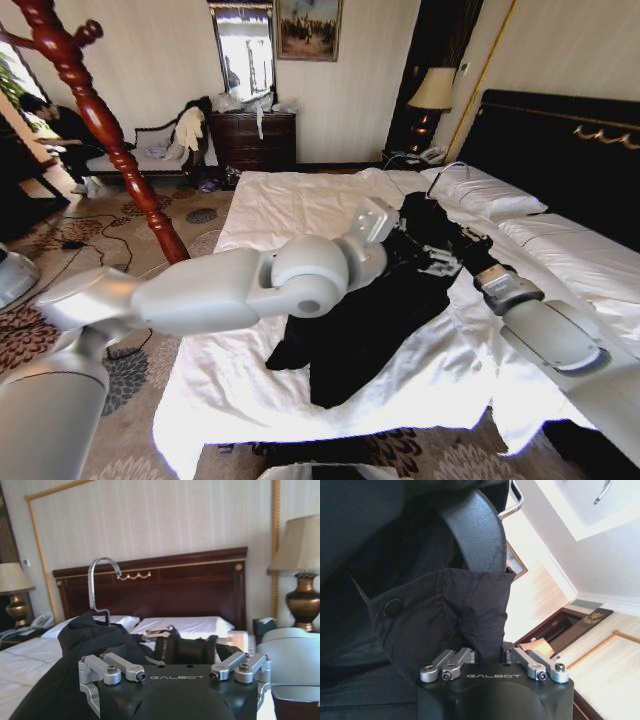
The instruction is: Pick up the clothes from the bed and hang them on the clothes hanger.
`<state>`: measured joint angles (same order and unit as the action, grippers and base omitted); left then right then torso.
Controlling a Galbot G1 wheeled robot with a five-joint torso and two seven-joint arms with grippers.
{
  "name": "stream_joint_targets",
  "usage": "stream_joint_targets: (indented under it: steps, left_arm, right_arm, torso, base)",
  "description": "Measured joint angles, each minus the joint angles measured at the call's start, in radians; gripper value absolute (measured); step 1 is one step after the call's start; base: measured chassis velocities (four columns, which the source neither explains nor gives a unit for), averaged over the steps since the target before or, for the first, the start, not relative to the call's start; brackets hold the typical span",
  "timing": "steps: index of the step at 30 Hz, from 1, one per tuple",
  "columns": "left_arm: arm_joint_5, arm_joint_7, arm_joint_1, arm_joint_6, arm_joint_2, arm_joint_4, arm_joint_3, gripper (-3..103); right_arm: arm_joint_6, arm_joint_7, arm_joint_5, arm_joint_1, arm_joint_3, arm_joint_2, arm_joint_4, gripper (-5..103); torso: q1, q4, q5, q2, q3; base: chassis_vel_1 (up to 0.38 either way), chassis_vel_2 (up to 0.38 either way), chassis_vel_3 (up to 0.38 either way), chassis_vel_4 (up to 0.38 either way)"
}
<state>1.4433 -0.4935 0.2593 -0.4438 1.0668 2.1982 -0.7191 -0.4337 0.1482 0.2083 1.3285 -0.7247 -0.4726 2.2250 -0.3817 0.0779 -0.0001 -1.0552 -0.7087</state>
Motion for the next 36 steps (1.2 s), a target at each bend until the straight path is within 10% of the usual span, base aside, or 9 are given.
stream_joint_targets:
  steps: [13,24,36]
  left_arm:
    - [0.136,0.008,-0.061,0.077,-0.133,0.08,0.181,100]
    - [0.081,0.121,-0.137,-0.028,-0.374,0.047,0.251,100]
    - [-0.011,0.223,-0.161,0.003,-0.375,0.045,0.219,100]
  right_arm:
    - [0.001,0.0,-0.018,0.007,0.01,-0.022,-0.005,21]
    - [0.006,-0.001,-0.017,-0.016,0.015,-0.001,-0.003,21]
    - [0.007,-0.007,-0.037,0.003,0.025,-0.001,0.016,21]
  torso:
    - [0.0,0.0001,-0.0001,0.0,0.0]
    - [0.0,0.0,-0.0003,0.0,0.0]
    - [0.0,0.0,0.0001,0.0,0.0]
  base:
    - [0.0,0.0,0.0,0.0]
    - [0.0,0.0,0.0,0.0]
    - [0.0,0.0,0.0,0.0]
